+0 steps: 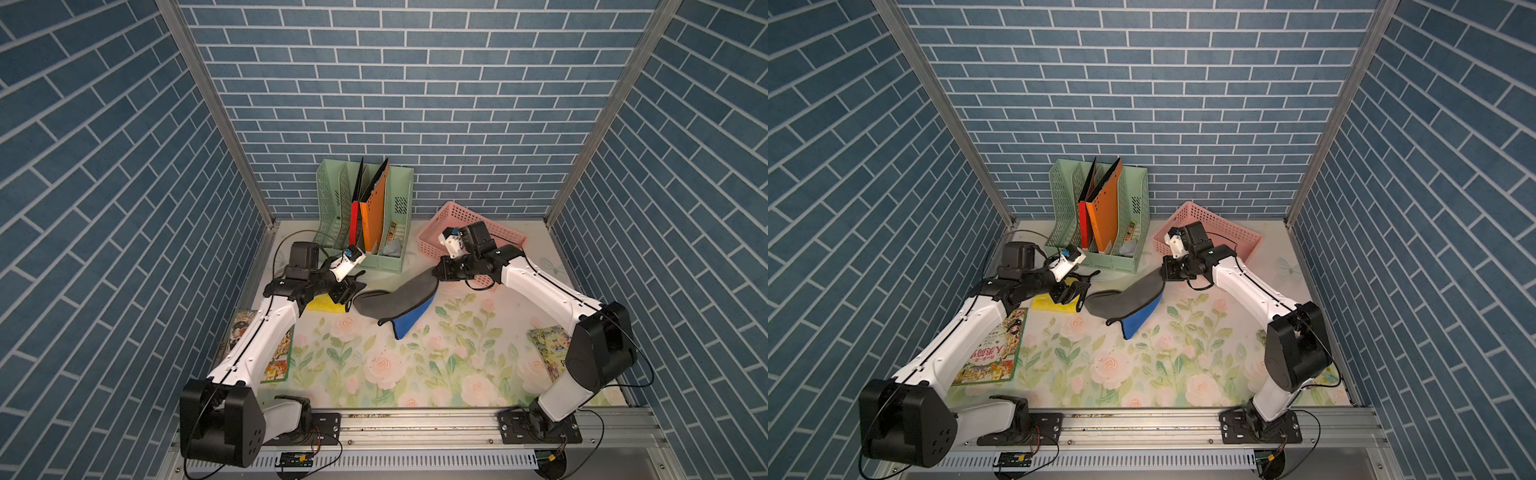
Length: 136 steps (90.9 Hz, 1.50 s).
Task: Fold the square dishcloth
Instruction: Place the cleaning item at the center of the board, then flatten out the cleaning item at the center of the board.
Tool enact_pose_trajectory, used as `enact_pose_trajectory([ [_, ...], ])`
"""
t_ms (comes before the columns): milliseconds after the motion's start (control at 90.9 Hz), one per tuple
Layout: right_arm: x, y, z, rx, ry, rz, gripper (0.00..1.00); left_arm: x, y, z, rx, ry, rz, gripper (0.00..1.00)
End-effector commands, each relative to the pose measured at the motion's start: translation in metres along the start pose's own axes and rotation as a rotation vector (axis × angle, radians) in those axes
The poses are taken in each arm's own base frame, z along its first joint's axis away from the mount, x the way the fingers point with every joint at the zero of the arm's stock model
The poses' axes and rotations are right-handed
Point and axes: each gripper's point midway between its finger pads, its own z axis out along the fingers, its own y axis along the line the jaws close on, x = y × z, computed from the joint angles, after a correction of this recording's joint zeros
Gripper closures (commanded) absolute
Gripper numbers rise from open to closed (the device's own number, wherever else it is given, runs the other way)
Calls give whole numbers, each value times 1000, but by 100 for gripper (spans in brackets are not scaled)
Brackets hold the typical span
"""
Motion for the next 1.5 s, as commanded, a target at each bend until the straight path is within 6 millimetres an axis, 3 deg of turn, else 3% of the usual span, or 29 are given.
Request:
enact_pose_trajectory([
  [0, -10, -33, 4, 145, -69, -69, 100, 40, -36, 31, 79, 163, 96, 28],
  [66, -14, -47, 11, 190, -78, -65, 100, 51, -54, 42, 131, 209, 144, 29],
  [99, -15, -51, 14, 205, -74, -70, 88, 54, -59, 46, 144, 222, 159, 30],
  [143, -17, -58, 20, 242, -57, -76, 58, 60, -62, 53, 151, 243, 172, 31],
  [209, -20, -68, 19, 308, -44, -93, 37, 65, -60, 60, 145, 265, 186, 33],
  [297, -30, -67, -3, 377, -98, -131, 28, 70, -54, 66, 125, 290, 208, 34],
  [407, -34, -34, -38, 397, -190, -238, 26, 69, -40, 72, 83, 299, 223, 38],
  [506, -4, 19, -34, 222, -178, -412, 28, 60, -29, 66, 91, 266, 196, 38],
  [627, 59, 71, -11, -65, -100, -637, 29, 56, -13, 59, 66, 244, 165, 39],
  [715, 88, 92, 2, -157, -67, -772, 30, 62, -2, 52, 50, 254, 131, 39],
  [814, 104, 109, 23, -192, -31, -862, 32, 69, 10, 40, 47, 251, 70, 39],
  [935, 102, 116, 53, -141, -6, -902, 37, 77, 27, 20, 24, 227, 1, 40],
  [1144, 89, 116, 95, -27, -5, -897, 48, 96, 26, 2, 21, 263, -23, 39],
  [1265, 72, 115, 99, 30, -58, -874, 66, 103, 20, -1, 24, 278, -11, 39],
  [1397, 61, 119, 88, 44, -93, -859, 98, 105, 15, -2, 32, 278, -8, 39],
  [1485, 53, 119, 74, 74, -122, -843, 100, 102, 11, -1, 53, 257, -6, 39],
])
